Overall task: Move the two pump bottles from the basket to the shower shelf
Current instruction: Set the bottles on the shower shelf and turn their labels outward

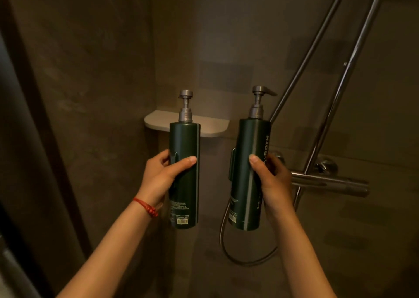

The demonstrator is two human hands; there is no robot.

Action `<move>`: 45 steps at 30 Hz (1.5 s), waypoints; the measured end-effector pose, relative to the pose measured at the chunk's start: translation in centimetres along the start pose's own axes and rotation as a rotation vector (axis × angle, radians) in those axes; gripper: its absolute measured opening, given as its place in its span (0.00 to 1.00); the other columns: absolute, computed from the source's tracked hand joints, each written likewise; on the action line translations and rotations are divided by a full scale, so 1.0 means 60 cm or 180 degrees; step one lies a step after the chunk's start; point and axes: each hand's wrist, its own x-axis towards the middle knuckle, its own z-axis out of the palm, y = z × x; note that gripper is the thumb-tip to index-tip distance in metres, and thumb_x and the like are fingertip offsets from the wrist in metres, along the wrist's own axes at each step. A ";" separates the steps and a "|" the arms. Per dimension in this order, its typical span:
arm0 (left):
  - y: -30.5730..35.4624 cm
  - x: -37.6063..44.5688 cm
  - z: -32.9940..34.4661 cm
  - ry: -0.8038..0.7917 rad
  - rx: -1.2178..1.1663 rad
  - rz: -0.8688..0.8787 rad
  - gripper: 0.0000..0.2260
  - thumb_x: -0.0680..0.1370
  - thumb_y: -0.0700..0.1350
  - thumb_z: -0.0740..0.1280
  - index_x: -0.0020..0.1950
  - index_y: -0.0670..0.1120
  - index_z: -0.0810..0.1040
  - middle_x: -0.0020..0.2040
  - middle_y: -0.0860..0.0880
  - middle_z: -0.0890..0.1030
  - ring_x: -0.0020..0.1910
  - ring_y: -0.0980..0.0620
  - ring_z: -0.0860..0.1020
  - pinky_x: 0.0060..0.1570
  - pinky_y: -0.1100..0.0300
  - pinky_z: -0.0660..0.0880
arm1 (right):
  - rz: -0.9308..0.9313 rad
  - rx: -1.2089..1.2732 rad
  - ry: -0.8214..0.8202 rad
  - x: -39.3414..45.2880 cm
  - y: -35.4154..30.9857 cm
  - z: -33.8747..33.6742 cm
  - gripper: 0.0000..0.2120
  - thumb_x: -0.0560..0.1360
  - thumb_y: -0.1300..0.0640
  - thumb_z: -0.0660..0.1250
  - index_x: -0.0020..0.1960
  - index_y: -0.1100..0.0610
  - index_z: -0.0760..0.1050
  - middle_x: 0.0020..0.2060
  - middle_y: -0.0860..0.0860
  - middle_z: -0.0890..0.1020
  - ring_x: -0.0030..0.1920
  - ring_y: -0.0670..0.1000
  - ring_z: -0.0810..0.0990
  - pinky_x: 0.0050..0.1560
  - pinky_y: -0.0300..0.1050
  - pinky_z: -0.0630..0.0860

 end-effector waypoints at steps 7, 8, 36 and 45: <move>0.051 0.045 -0.017 0.0006 0.0032 0.0292 0.20 0.57 0.53 0.73 0.47 0.50 0.77 0.45 0.49 0.82 0.40 0.56 0.82 0.37 0.63 0.77 | -0.0363 -0.0057 -0.0072 0.045 -0.043 0.044 0.17 0.62 0.45 0.74 0.47 0.49 0.77 0.42 0.47 0.83 0.39 0.44 0.83 0.33 0.33 0.77; 0.060 0.052 -0.020 0.0020 0.0019 0.0354 0.20 0.57 0.52 0.73 0.47 0.50 0.77 0.45 0.49 0.82 0.41 0.55 0.82 0.39 0.62 0.77 | -0.0417 -0.0060 -0.0078 0.050 -0.050 0.051 0.17 0.61 0.45 0.73 0.47 0.49 0.77 0.41 0.47 0.83 0.38 0.43 0.83 0.33 0.32 0.77; 0.126 0.302 -0.020 0.0378 -0.0010 0.0865 0.15 0.63 0.49 0.74 0.45 0.57 0.75 0.47 0.52 0.79 0.45 0.55 0.79 0.37 0.63 0.73 | -0.1119 0.0133 -0.0008 0.311 -0.055 0.163 0.15 0.67 0.54 0.72 0.52 0.49 0.74 0.43 0.44 0.80 0.37 0.36 0.81 0.31 0.28 0.75; 0.091 0.350 -0.027 0.0395 0.0084 0.0912 0.14 0.63 0.49 0.74 0.43 0.61 0.75 0.45 0.56 0.79 0.39 0.61 0.80 0.30 0.69 0.74 | -0.1051 -0.0064 -0.0070 0.348 0.009 0.174 0.25 0.66 0.50 0.72 0.61 0.52 0.71 0.48 0.43 0.79 0.43 0.37 0.80 0.34 0.29 0.76</move>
